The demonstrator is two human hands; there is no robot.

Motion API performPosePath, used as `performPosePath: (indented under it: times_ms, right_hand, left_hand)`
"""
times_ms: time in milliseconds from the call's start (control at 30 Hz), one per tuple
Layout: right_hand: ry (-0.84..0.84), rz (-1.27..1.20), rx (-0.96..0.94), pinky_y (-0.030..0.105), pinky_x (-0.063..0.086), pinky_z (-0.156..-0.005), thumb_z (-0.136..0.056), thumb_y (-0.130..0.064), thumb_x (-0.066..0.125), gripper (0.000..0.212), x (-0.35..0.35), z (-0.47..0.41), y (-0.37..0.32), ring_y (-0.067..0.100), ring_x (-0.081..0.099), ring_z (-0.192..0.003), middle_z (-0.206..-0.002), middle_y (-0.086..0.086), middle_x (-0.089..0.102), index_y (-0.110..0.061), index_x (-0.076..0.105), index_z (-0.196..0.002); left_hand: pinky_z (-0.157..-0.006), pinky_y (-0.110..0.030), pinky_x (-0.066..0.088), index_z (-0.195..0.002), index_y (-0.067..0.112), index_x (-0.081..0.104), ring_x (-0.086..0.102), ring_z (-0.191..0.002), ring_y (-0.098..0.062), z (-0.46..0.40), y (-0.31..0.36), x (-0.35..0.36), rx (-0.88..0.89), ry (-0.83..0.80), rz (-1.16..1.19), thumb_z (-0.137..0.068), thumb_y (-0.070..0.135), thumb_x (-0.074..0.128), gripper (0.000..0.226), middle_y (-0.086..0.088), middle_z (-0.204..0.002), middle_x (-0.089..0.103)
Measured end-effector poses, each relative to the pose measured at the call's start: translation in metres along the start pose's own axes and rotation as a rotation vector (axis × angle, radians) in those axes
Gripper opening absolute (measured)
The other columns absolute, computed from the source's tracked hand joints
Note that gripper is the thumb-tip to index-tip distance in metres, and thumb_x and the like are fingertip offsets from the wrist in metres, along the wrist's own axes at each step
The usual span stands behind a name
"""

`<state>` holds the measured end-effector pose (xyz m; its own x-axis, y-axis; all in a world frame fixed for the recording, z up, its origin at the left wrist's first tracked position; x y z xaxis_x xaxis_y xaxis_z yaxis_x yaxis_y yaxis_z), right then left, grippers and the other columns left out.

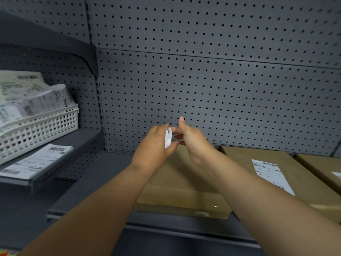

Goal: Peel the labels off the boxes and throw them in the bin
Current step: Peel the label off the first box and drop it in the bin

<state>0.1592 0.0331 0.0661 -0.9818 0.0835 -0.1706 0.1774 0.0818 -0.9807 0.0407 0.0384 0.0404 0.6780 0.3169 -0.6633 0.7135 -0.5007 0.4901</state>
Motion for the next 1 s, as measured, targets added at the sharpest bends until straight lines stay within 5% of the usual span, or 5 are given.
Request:
performPosePath:
  times_ms: [167,300,467,767,1000]
  right_hand:
    - [-0.013,0.079,0.093,0.035,0.036,-0.102,-0.098,-0.050,0.024,0.057,-0.006,-0.007,0.008,0.018,0.055,-0.103,-0.104,-0.003,0.069,-0.018,0.069,-0.109]
    - [0.068,0.625,0.047,0.032,0.042,-0.089,-0.098,-0.035,0.037,0.039,-0.021,-0.012,0.027,0.024,0.057,-0.109,-0.110,0.000,0.063,-0.010,0.063,-0.112]
    - [-0.007,1.017,-0.075,0.033,0.046,-0.090,-0.090,-0.021,0.052,0.018,-0.004,-0.010,0.054,0.028,0.057,-0.105,-0.112,0.011,0.063,-0.010,0.064,-0.098]
    - [-0.302,1.031,-0.334,0.031,0.045,-0.084,-0.084,-0.016,0.055,0.014,0.030,0.018,0.056,0.024,0.056,-0.092,-0.096,0.012,0.059,-0.006,0.064,-0.086]
    - [-0.055,1.051,-0.159,0.033,0.043,-0.080,-0.088,-0.012,0.049,0.028,-0.002,-0.010,0.052,0.034,0.059,-0.096,-0.102,0.025,0.065,0.011,0.065,-0.090]
  left_hand:
    - [-0.075,-0.039,0.050,-0.123,0.015,0.052,0.059,-0.094,-0.029,-0.001,-0.010,-0.007,0.063,-0.021,-0.229,-0.089,0.042,0.052,0.044,-0.010,-0.114,0.054]
    - [-0.055,-0.031,0.040,-0.094,0.010,0.058,0.052,-0.070,-0.025,-0.006,-0.029,-0.024,0.064,0.064,-0.364,-0.091,0.042,0.048,0.034,-0.009,-0.090,0.057]
    - [-0.054,-0.030,0.034,-0.082,0.008,0.060,0.043,-0.067,-0.022,-0.008,-0.044,-0.031,0.053,0.025,-0.480,-0.092,0.037,0.048,0.034,-0.010,-0.081,0.059]
    - [-0.057,-0.030,0.038,-0.083,0.005,0.064,0.052,-0.069,-0.024,0.002,-0.053,-0.025,0.028,-0.119,-0.503,-0.092,0.028,0.047,0.030,-0.007,-0.093,0.057]
    - [-0.061,-0.029,0.041,-0.090,0.011,0.067,0.054,-0.075,-0.021,0.009,-0.058,-0.021,0.030,-0.254,-0.563,-0.089,0.025,0.046,0.025,-0.004,-0.100,0.061]
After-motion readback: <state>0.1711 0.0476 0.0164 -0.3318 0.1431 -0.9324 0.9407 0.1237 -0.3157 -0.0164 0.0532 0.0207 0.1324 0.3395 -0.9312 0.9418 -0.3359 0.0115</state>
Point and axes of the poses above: each hand's wrist, its own z-axis away from the middle knuckle, its own x-axis out of the palm, y = z × x, the point moved 1 cm from there along -z, towards the middle knuckle
